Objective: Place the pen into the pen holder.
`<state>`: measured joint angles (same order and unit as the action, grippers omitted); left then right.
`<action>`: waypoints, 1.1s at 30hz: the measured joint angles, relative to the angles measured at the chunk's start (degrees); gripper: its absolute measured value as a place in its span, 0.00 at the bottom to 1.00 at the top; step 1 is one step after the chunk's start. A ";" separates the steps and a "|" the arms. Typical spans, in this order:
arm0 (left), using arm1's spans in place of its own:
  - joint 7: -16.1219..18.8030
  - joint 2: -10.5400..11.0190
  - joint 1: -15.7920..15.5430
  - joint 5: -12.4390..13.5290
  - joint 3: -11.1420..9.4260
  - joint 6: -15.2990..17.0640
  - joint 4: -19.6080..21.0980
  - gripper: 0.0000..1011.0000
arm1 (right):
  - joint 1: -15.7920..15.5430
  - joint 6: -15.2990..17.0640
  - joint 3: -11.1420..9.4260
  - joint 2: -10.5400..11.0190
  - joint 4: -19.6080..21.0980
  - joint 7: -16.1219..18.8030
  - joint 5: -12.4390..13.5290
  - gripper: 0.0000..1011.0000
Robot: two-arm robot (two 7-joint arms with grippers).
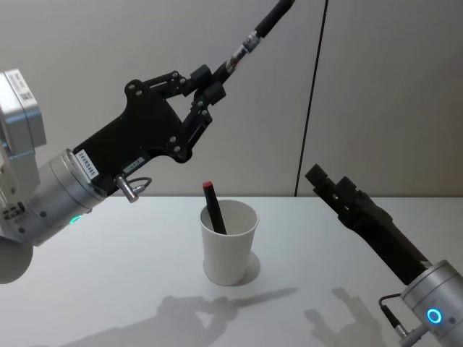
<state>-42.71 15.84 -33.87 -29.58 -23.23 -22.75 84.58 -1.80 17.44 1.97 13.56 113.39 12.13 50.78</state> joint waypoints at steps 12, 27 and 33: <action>-0.35 1.42 1.25 -1.17 -0.42 1.42 1.45 0.20 | 0.67 0.10 -0.15 1.28 -0.87 2.46 1.80 0.99; -1.12 1.04 1.74 -2.71 -1.61 0.62 0.51 0.20 | 0.85 -0.63 -2.13 1.68 -0.79 5.11 5.90 0.99; -1.34 0.74 1.58 -3.04 -2.00 0.08 -0.12 0.20 | 0.80 -0.16 -2.53 1.29 0.33 5.39 8.19 0.99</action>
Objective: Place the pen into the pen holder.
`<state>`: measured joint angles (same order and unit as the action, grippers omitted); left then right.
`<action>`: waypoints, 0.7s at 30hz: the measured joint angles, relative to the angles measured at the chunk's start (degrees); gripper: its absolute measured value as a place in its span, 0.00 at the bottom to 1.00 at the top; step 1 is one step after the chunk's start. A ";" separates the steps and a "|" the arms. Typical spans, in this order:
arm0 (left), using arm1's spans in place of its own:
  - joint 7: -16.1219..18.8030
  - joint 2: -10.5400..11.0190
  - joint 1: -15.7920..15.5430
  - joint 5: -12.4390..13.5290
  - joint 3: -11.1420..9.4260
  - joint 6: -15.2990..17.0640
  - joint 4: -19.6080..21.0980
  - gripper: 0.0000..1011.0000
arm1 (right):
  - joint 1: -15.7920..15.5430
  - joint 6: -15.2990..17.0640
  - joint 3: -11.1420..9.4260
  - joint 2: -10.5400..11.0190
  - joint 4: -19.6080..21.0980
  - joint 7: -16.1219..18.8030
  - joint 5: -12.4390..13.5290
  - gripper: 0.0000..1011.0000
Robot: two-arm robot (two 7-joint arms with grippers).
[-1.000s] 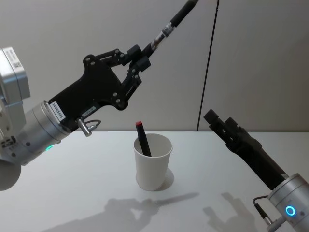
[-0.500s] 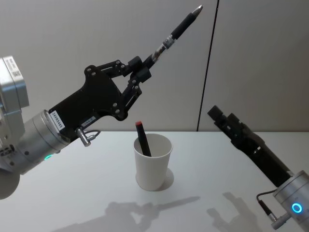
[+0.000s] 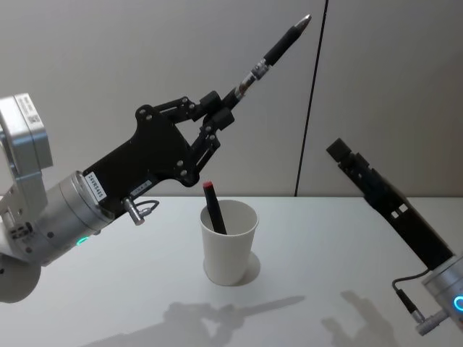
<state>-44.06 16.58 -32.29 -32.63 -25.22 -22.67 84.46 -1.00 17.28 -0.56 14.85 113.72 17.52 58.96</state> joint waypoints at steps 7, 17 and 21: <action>-0.17 -0.25 -0.10 -0.23 -0.27 -0.34 -0.41 0.20 | 0.63 0.83 0.46 -0.57 1.08 0.05 2.31 0.99; -0.27 -0.40 -0.16 -0.40 -0.44 -0.59 -0.71 0.20 | 2.97 1.71 2.59 -0.93 1.05 0.50 3.72 0.99; -0.30 -0.43 -0.18 -0.42 -0.48 -0.66 -0.77 0.20 | 4.23 1.81 3.50 -1.05 0.45 0.65 3.76 0.99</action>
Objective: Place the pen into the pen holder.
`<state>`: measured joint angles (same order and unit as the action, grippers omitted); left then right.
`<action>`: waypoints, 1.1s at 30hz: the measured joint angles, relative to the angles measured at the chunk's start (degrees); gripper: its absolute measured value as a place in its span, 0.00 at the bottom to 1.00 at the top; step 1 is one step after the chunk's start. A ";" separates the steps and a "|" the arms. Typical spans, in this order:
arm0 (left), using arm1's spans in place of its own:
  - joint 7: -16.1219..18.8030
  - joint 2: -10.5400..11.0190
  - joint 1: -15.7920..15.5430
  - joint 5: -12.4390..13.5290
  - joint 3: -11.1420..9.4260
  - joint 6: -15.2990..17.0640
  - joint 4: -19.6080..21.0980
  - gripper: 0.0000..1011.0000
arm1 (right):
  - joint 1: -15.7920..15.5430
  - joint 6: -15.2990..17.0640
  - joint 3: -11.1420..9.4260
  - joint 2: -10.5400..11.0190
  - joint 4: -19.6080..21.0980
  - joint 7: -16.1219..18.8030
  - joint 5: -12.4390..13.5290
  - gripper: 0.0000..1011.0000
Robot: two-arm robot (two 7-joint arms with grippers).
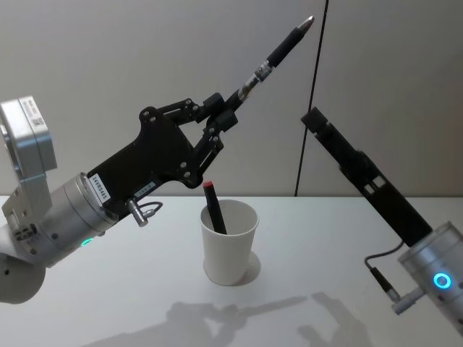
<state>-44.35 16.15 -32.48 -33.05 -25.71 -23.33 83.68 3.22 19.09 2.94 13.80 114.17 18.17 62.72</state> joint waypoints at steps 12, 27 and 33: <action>-0.06 -0.06 -0.05 -0.07 -0.08 -0.08 -0.10 0.20 | 3.59 0.22 2.75 -0.26 -1.96 0.55 0.20 0.99; -0.06 -0.10 -0.05 -0.09 -0.09 -0.13 -0.16 0.20 | 6.49 0.11 4.96 -0.22 -2.81 1.47 0.56 0.99; -0.05 -0.10 -0.05 -0.09 -0.09 -0.13 -0.16 0.20 | 7.77 -0.37 5.90 -0.35 -3.22 1.73 0.51 0.99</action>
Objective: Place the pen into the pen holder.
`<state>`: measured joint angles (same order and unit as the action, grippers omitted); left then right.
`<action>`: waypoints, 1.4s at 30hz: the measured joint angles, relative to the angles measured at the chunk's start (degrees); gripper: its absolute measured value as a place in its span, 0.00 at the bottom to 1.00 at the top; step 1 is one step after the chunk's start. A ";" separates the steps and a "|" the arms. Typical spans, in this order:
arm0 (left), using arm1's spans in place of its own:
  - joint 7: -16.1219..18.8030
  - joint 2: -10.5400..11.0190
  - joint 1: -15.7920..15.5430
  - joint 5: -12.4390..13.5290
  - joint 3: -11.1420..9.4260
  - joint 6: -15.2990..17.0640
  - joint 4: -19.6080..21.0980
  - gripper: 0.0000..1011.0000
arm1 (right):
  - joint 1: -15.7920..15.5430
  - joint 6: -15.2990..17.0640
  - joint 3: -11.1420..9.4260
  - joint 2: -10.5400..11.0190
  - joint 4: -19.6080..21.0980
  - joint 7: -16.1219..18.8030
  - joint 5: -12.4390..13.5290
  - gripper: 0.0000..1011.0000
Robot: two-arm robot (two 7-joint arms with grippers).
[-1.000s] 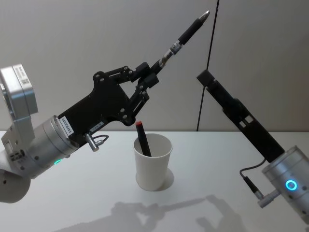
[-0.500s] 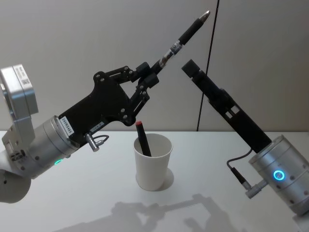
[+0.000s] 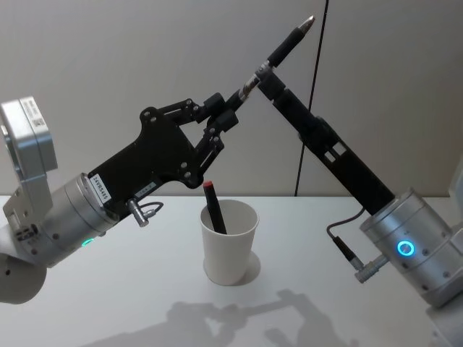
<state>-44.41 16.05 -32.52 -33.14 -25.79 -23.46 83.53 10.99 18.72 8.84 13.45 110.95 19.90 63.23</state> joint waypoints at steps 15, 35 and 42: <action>0.00 0.00 0.00 0.01 0.00 0.00 0.00 0.20 | 2.19 -1.02 1.83 -0.29 -0.71 -0.23 -0.52 0.99; 0.00 0.00 0.00 0.01 0.00 0.01 0.01 0.20 | 3.87 -2.22 3.95 -0.81 -2.09 -2.49 -1.31 0.99; 0.00 0.00 0.00 0.01 0.01 0.01 0.01 0.20 | 4.25 -2.55 4.44 -0.93 -2.45 -2.83 -1.29 0.99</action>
<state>-44.41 16.06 -32.52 -33.13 -25.79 -23.45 83.54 15.24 16.17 13.28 12.52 108.49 17.07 61.95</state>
